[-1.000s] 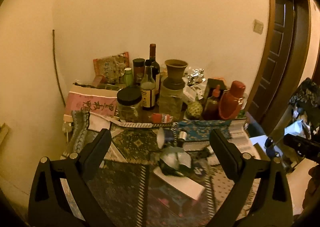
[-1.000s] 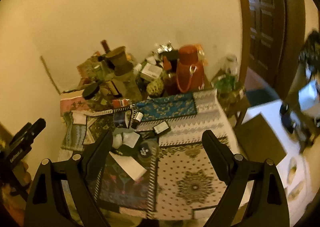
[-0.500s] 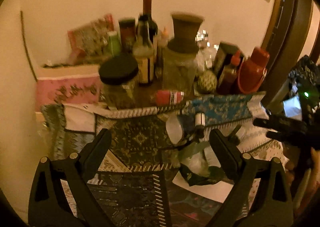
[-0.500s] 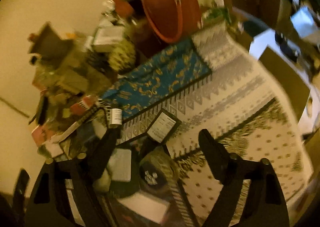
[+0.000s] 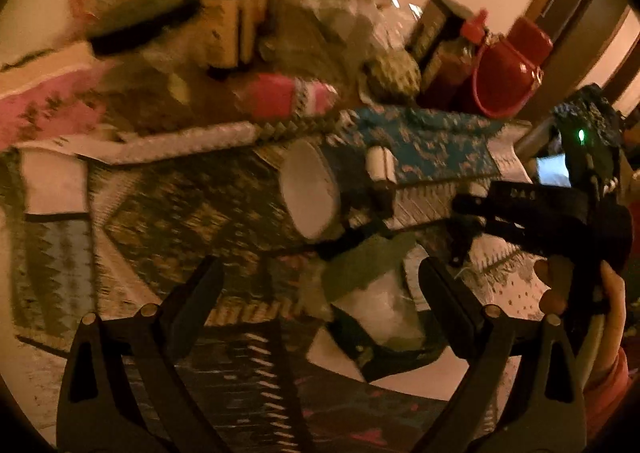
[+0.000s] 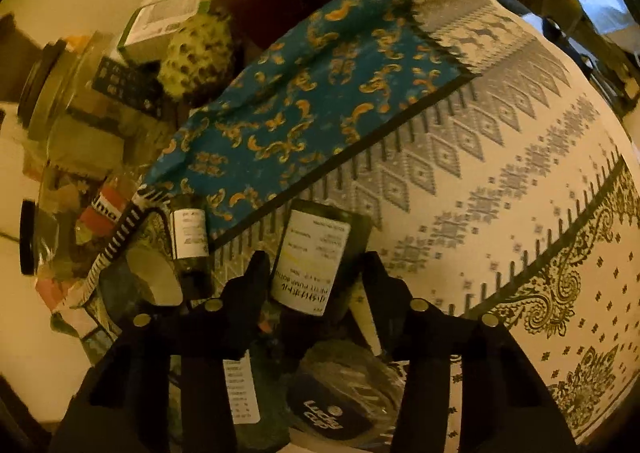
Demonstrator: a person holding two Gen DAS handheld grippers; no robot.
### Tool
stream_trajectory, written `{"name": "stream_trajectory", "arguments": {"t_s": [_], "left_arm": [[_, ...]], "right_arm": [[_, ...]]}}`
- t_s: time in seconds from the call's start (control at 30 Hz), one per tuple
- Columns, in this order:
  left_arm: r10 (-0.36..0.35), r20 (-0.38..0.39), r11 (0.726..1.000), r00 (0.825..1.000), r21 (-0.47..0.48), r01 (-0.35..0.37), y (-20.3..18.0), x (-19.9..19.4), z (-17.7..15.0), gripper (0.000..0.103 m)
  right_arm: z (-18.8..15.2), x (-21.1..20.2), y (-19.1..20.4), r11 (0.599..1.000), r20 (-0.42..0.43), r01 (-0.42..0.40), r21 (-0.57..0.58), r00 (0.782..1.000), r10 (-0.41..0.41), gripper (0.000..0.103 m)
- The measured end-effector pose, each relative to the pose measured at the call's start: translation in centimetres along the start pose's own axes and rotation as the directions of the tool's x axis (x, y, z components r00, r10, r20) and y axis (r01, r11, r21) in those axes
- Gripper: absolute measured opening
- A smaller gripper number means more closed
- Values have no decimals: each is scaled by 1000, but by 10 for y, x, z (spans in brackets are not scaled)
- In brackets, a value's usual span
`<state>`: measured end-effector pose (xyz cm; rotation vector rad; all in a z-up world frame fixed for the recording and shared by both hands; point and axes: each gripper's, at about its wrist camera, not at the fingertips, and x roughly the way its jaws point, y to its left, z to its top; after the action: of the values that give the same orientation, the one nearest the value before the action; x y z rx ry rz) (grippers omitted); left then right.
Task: Collect trash
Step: 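Grasp the green plastic wrapper with the left tool while the right tool grasps the dark labeled jar, then carry the wrapper in the left tool while the right tool carries the jar to the bucket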
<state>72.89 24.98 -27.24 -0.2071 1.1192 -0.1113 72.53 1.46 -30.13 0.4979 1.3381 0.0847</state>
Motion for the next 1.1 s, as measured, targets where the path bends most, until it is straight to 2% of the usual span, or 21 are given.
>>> {"name": "stream_trajectory", "arguments": {"t_s": [0.23, 0.33, 0.4, 0.5, 0.57, 0.63, 0.67, 0.83, 1.0, 1.1], "left_arm": [[-87, -80, 995, 993, -65, 82, -4, 32, 5, 99], [-87, -95, 994, 992, -73, 81, -9, 41, 7, 97], [-79, -105, 995, 991, -62, 73, -12, 46, 9, 91], [-80, -122, 996, 989, -38, 76, -18, 51, 7, 76], [-74, -131, 997, 989, -16, 72, -23, 53, 6, 59], [-66, -131, 998, 989, -6, 66, -27, 53, 5, 54], [-51, -119, 999, 992, -6, 51, -28, 51, 4, 46], [13, -39, 1000, 999, 17, -13, -39, 25, 0, 26], [38, 71, 999, 997, 22, -40, -53, -22, -5, 22], [60, 150, 998, 987, 14, -63, -64, -58, -11, 22]], "right_arm": [[-6, -27, 6, 994, 71, 19, -108, 997, -11, 39], [-10, -50, 6, 990, 125, 29, -137, 992, -12, 39], [-10, -65, 4, 987, 161, 37, -156, 987, -12, 39], [-18, -88, 2, 981, 217, 62, -186, 976, -21, 39], [-20, -97, -2, 978, 241, 69, -197, 970, -20, 39], [-25, -105, -1, 975, 263, 78, -208, 965, -21, 39], [-29, -112, -5, 973, 276, 84, -215, 961, -22, 39], [-38, -123, -16, 972, 290, 71, -224, 957, -4, 39], [-52, -145, -28, 964, 305, 60, -259, 952, 23, 39], [-62, -167, -37, 957, 328, 43, -288, 943, 56, 39]]}}
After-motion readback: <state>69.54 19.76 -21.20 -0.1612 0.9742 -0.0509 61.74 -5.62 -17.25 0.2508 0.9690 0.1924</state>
